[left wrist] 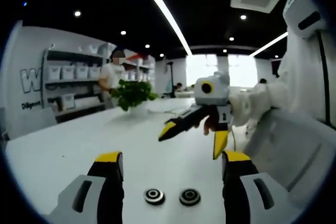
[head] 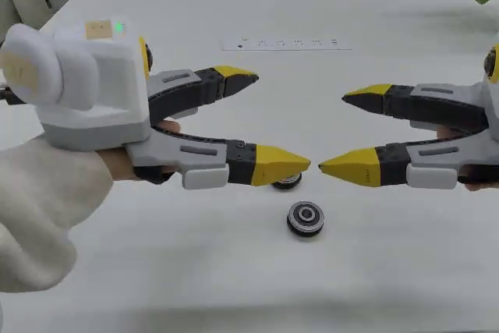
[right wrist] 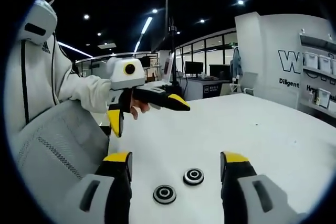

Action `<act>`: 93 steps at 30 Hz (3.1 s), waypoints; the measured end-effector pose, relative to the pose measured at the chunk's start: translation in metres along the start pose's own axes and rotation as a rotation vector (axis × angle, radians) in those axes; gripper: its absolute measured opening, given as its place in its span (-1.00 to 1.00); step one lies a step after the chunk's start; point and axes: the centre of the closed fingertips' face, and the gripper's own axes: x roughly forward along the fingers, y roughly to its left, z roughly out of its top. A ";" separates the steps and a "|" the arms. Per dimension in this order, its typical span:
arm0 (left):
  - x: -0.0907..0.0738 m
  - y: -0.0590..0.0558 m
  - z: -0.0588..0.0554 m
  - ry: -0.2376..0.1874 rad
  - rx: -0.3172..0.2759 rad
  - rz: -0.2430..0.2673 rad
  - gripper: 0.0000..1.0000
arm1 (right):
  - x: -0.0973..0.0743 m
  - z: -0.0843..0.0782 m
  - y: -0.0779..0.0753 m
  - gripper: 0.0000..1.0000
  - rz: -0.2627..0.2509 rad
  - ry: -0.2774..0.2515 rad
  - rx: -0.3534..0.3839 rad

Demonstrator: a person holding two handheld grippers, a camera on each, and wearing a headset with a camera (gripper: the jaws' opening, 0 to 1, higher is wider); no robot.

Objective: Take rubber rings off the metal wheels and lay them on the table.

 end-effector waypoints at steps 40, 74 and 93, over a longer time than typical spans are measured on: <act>0.040 -0.034 -0.098 0.235 -0.020 -0.095 -0.14 | 0.022 -0.098 0.027 -0.25 0.090 0.230 0.110; 0.046 -0.034 -0.120 0.278 -0.021 -0.089 -0.60 | 0.021 -0.114 0.022 -0.51 0.072 0.279 0.112; 0.044 -0.038 -0.120 0.272 0.008 -0.094 -0.72 | 0.025 -0.115 0.020 -0.58 0.060 0.287 0.062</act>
